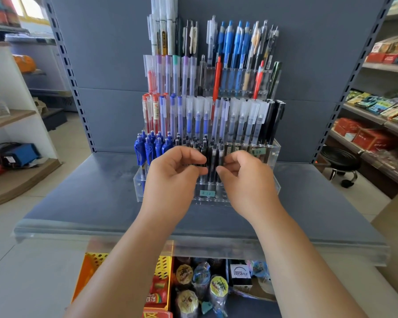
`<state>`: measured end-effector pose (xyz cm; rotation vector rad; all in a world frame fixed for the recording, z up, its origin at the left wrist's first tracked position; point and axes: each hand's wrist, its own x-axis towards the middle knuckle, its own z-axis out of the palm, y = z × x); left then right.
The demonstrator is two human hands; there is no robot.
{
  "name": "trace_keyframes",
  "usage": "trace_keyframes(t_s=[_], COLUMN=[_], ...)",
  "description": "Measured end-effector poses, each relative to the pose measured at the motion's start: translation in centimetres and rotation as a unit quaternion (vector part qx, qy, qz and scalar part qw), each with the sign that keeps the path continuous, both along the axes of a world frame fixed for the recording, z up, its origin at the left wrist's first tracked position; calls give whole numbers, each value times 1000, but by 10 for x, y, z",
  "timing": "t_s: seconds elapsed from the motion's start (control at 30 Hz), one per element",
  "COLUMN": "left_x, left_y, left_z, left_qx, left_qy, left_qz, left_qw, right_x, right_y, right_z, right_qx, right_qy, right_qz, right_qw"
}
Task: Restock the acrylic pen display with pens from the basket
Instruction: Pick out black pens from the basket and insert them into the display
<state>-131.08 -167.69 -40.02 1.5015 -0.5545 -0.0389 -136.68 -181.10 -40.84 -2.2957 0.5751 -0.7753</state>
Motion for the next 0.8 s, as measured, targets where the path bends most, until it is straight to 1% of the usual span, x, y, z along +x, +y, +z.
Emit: trace_keyframes(t_s=[0.07,0.13,0.23,0.27,0.37,0.43,0.53,0.63,0.7,0.8], left_x=[-1,-6,-22,-29,-47,-58,-72,-88,-98,-110], left_y=[4,10,26,32,57,78,107,130,143,161], left_z=[2,5,8,8,-2,-21,-64,-111,-144,-197], left_qx=[-1,4,16,19,27,45,85,125,200,325], left_qy=[-3,-13,-35,-44,-59,-54,-35,-9,-13,-24], left_qz=[2,0,-16,-20,-20,-21,-3,17,20,26], left_qw=[1000,1000,999,999,998,997,996,992,980,945], right_x=[-5,-15,-39,-47,-65,-76,-92,-107,-115,-125], right_y=[5,15,42,53,80,96,115,133,143,155], right_z=[4,13,29,32,32,21,-18,-77,-119,-174], right_qx=[-5,-29,-142,-161,-154,-135,-106,-63,-59,-66], right_qy=[26,29,21,14,6,19,59,113,172,245], right_qz=[-5,-7,1,14,57,77,98,98,107,136], right_qw=[1000,999,990,987,986,988,988,987,978,958])
